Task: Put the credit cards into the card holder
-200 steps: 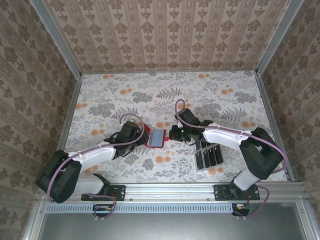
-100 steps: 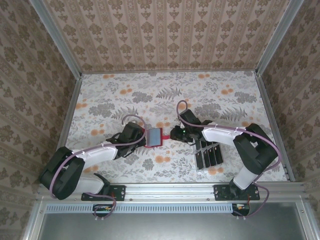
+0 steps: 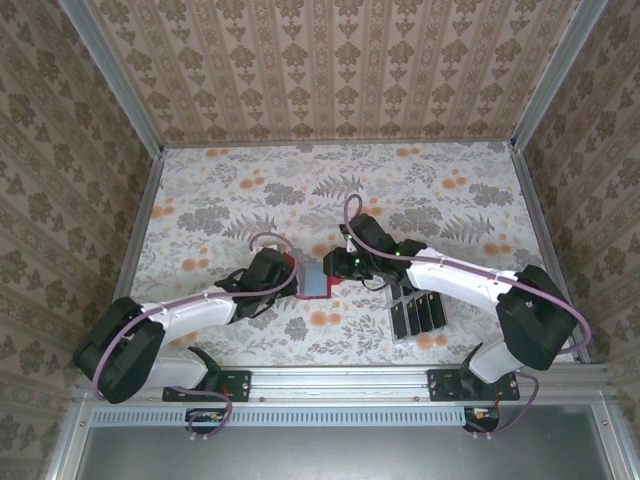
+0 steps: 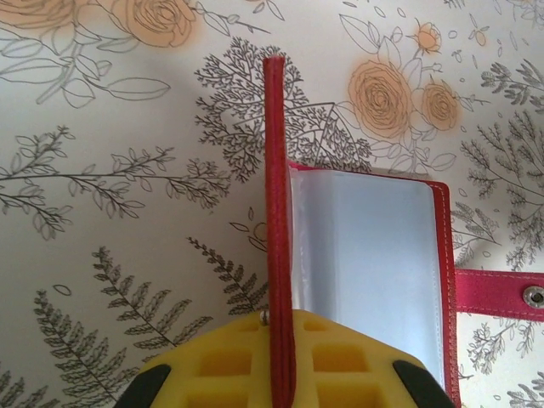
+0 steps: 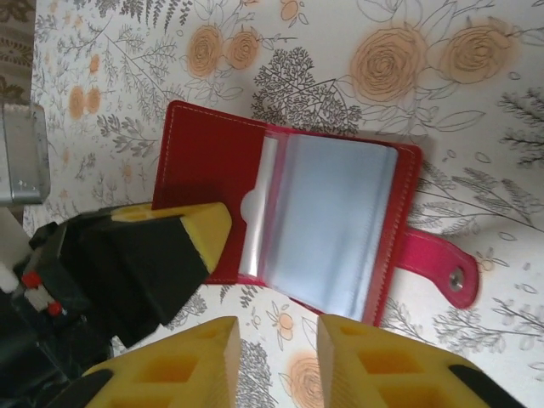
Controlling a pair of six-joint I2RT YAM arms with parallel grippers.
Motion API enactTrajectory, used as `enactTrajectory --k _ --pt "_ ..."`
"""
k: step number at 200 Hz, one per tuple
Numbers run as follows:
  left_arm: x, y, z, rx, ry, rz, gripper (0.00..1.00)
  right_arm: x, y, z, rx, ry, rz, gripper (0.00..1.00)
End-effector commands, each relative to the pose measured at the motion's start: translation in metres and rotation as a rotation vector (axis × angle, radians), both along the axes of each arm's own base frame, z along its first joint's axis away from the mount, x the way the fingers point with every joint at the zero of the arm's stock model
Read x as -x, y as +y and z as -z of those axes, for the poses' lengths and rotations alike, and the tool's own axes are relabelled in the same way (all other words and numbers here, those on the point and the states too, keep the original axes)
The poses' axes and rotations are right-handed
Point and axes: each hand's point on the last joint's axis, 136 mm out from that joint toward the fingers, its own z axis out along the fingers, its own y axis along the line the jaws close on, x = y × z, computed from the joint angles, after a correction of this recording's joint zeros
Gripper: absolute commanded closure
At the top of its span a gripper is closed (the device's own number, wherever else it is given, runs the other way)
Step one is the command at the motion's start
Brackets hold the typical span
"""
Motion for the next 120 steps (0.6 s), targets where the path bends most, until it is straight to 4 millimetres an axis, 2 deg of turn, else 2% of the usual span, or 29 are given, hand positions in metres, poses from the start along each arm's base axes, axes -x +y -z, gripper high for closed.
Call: enactTrajectory --k 1,49,57,69,87,101,120 --pt "-0.003 -0.008 -0.006 0.011 -0.006 -0.006 1.0 -0.003 0.014 0.018 -0.006 0.059 -0.018 0.72" --pt "-0.001 -0.013 -0.005 0.002 -0.002 0.0 0.98 -0.007 0.029 0.069 0.009 0.153 -0.03 0.78" --pt "0.0 -0.01 -0.004 -0.012 -0.001 -0.007 0.93 -0.007 0.029 0.076 0.021 0.163 -0.028 0.78" --pt "-0.001 -0.001 -0.006 -0.05 -0.007 -0.031 0.79 -0.006 0.026 0.085 0.043 0.178 -0.014 0.79" --pt "0.0 0.019 -0.01 -0.145 -0.006 -0.076 0.64 -0.005 0.017 0.098 0.079 0.2 0.013 0.79" --pt "0.001 0.032 -0.011 -0.217 0.001 -0.094 0.59 -0.003 0.012 0.104 0.098 0.214 0.027 0.79" --pt "0.003 0.039 -0.007 -0.274 0.023 -0.086 0.57 -0.001 0.009 0.109 0.112 0.223 0.039 0.79"
